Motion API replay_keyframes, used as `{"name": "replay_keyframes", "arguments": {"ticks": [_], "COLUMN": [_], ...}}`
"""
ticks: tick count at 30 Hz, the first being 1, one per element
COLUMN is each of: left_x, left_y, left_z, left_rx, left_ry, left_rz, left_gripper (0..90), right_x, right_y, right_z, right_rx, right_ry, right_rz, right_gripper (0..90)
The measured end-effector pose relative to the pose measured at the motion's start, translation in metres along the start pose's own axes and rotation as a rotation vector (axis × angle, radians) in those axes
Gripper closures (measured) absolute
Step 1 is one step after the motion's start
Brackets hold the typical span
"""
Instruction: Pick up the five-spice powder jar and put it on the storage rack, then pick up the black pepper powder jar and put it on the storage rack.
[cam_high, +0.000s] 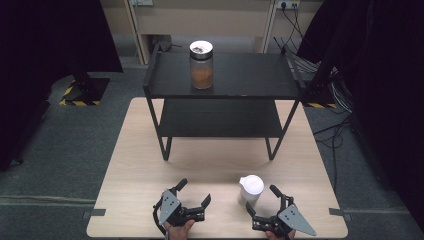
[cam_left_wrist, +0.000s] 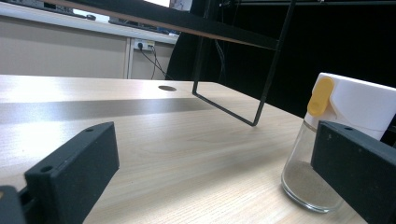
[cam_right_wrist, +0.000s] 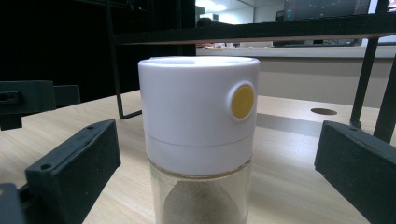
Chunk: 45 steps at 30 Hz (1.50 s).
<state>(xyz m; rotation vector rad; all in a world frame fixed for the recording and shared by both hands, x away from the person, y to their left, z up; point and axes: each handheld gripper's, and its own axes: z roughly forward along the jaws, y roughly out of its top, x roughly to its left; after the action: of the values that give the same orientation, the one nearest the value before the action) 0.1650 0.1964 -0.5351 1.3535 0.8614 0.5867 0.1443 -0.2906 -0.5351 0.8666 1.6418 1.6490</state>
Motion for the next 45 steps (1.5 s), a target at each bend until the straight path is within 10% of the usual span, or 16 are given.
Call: {"name": "replay_keyframes", "arguments": {"ticks": [12, 45], "left_x": [-0.0065, -0.0064], "left_y": [0.0004, 0.0009], "left_z": [0.0005, 0.0011], "left_rx": [0.004, 0.008], "left_ry": [0.003, 0.001], "left_rz": [0.057, 0.057], "left_gripper": [0.1, 0.1], "right_x": [0.0002, 0.0003], "right_y": [0.0002, 0.0006], "right_z": [0.0, 0.0003], "right_rx": [0.001, 0.003], "right_ry": [0.001, -0.001], "right_rz": [-0.001, 0.0], "right_gripper": [0.5, 0.4]}}
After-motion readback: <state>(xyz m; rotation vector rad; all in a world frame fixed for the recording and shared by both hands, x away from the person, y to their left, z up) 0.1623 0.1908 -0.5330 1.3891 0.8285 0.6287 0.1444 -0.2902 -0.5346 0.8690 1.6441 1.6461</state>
